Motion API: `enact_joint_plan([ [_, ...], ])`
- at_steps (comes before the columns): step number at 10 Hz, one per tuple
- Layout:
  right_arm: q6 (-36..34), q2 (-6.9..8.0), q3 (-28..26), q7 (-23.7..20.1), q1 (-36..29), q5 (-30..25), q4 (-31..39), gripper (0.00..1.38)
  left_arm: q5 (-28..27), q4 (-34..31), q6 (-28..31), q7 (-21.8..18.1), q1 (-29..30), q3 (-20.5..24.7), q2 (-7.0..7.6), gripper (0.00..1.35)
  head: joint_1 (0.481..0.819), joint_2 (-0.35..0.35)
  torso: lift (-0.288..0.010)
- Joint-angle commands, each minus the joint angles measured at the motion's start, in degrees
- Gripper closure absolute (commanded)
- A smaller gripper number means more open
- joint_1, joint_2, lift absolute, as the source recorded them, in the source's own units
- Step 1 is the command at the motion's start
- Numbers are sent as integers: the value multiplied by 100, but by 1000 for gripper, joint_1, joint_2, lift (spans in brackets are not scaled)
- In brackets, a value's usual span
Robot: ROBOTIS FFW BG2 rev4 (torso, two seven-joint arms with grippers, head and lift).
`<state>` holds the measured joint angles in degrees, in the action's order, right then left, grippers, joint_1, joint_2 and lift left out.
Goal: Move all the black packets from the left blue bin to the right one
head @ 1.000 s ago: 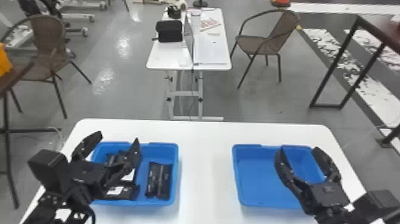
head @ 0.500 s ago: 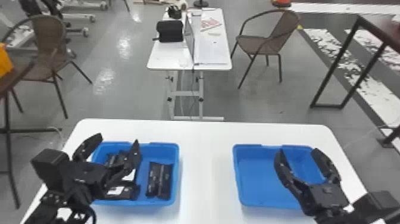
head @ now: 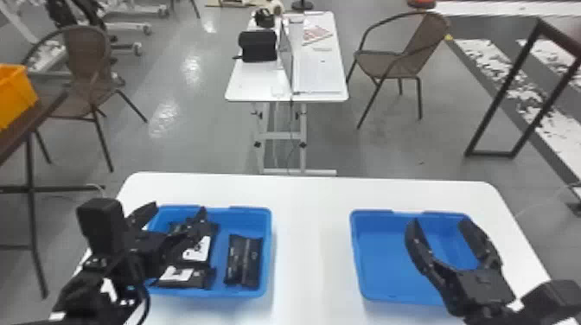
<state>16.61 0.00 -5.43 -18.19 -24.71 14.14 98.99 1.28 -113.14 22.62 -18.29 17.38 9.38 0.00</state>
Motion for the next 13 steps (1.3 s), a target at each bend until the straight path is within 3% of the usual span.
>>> enact_joint_plan([
  [1,0,5,6,0,10,27,-20,125,-32,178,709,-8,-244,38,-15,122,695,20,0],
  [4,0,5,6,0,45,44,-55,125,-251,688,1860,-26,-684,20,-15,122,695,25,0],
  [5,0,5,6,0,45,62,-73,125,-251,881,2001,-26,-780,20,18,122,695,26,0],
  [9,0,5,50,-53,98,168,-178,125,-700,1699,2229,-17,-1264,82,9,122,695,41,0],
  [13,0,5,50,-97,124,220,-257,128,-955,2665,2115,-43,-1853,-24,229,122,695,61,0],
])
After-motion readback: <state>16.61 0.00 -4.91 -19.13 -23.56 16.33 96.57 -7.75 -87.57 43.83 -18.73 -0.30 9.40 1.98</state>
